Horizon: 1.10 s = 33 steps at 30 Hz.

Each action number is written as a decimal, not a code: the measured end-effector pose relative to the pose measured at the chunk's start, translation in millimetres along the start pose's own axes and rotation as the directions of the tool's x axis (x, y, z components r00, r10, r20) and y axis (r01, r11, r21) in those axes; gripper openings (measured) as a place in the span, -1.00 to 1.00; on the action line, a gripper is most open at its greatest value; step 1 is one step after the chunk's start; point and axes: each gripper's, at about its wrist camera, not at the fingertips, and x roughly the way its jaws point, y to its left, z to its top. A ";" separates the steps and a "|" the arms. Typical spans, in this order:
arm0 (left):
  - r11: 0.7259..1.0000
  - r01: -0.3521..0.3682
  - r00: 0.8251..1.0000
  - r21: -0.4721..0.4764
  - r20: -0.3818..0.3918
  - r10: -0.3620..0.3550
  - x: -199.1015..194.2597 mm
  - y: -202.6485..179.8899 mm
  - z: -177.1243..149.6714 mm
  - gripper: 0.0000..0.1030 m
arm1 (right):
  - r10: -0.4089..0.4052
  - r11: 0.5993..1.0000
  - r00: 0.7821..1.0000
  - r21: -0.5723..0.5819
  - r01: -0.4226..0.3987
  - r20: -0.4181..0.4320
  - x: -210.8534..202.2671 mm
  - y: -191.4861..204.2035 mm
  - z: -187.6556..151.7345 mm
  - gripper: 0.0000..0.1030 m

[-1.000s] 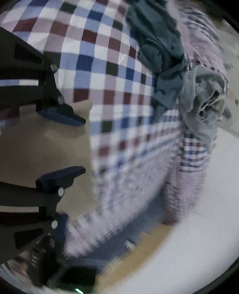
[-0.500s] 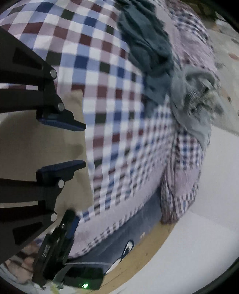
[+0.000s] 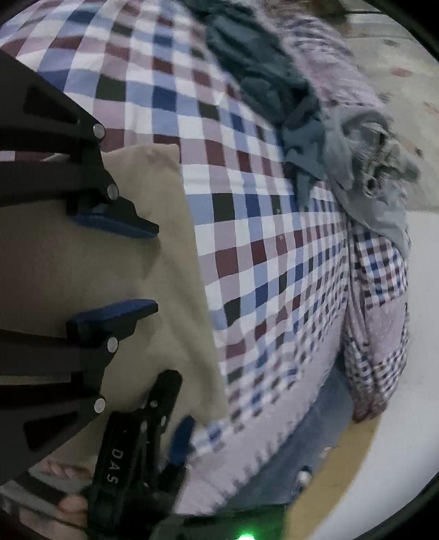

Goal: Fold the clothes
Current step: 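Open both grippers and release the folded beige garment on the bed, then lower both grippers onto the folded beige garment's edge and grasp it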

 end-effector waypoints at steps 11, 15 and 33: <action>1.000 0.006 1.000 -0.006 0.004 -0.006 5.0 3.2 -4.3 -0.05 | -0.092 0.995 0.996 -0.038 0.093 0.004 7.3 7.9 -4.5 0.88; 1.000 0.015 1.000 -0.008 -0.004 -0.015 6.1 4.3 -2.8 -0.03 | -0.090 0.995 0.996 -0.037 0.090 -0.004 9.3 7.4 -3.9 0.90; 0.997 0.021 0.994 0.069 0.105 -0.029 -85.2 -23.4 -51.8 0.61 | -0.017 0.998 0.997 -0.063 0.021 0.071 -103.2 5.1 -86.6 0.90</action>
